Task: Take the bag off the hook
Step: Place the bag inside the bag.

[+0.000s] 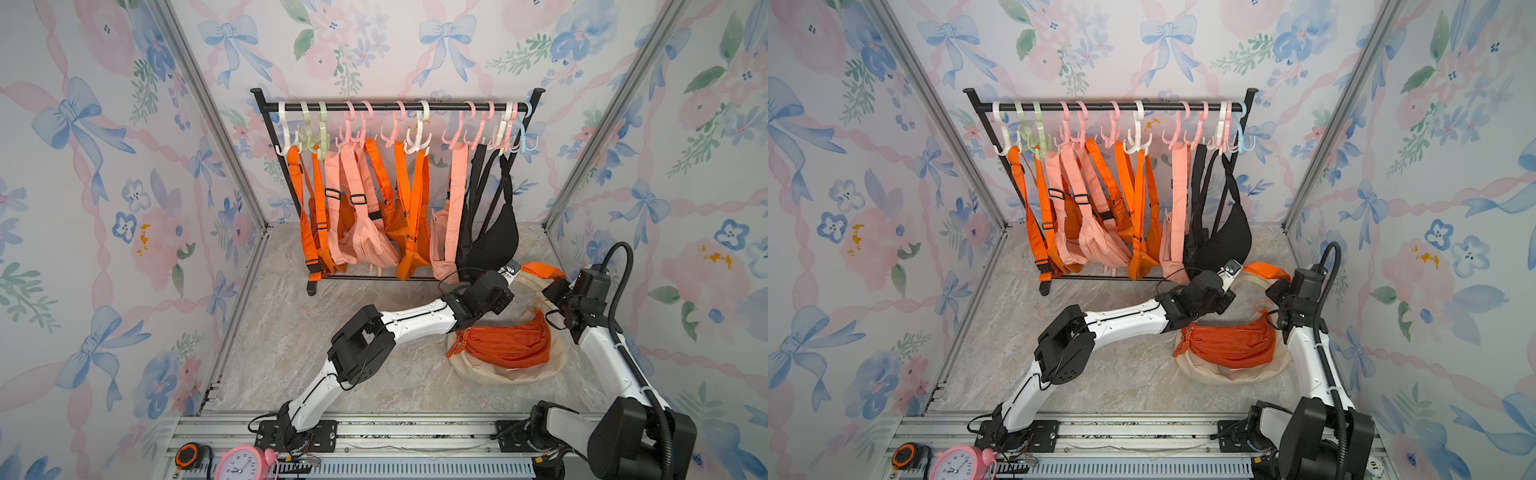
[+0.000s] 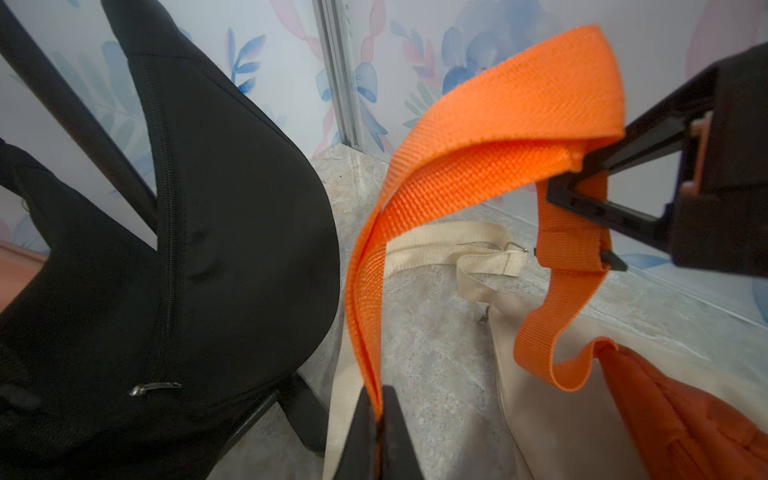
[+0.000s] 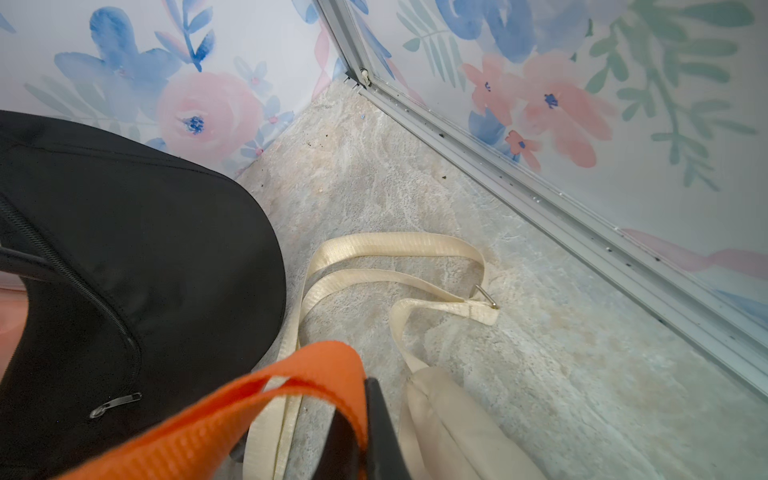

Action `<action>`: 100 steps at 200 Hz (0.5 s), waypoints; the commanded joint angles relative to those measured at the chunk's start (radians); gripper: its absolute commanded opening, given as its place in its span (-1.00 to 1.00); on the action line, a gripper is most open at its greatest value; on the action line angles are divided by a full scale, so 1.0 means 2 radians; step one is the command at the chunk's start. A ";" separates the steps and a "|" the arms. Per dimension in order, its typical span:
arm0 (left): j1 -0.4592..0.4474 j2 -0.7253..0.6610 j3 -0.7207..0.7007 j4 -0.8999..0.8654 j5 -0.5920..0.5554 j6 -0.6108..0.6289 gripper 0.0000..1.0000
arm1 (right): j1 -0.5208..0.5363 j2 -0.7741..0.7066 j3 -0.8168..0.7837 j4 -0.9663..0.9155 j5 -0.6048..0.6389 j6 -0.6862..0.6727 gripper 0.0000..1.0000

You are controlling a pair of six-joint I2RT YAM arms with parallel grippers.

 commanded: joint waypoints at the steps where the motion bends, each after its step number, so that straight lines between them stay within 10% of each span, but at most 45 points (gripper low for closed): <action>1: 0.012 0.023 0.028 -0.013 0.014 0.014 -1.00 | -0.008 0.018 0.012 0.026 -0.001 0.002 -0.90; 100: 0.047 0.134 0.178 -0.087 0.060 -0.014 -0.82 | -0.035 0.090 0.010 0.048 -0.021 0.007 -0.74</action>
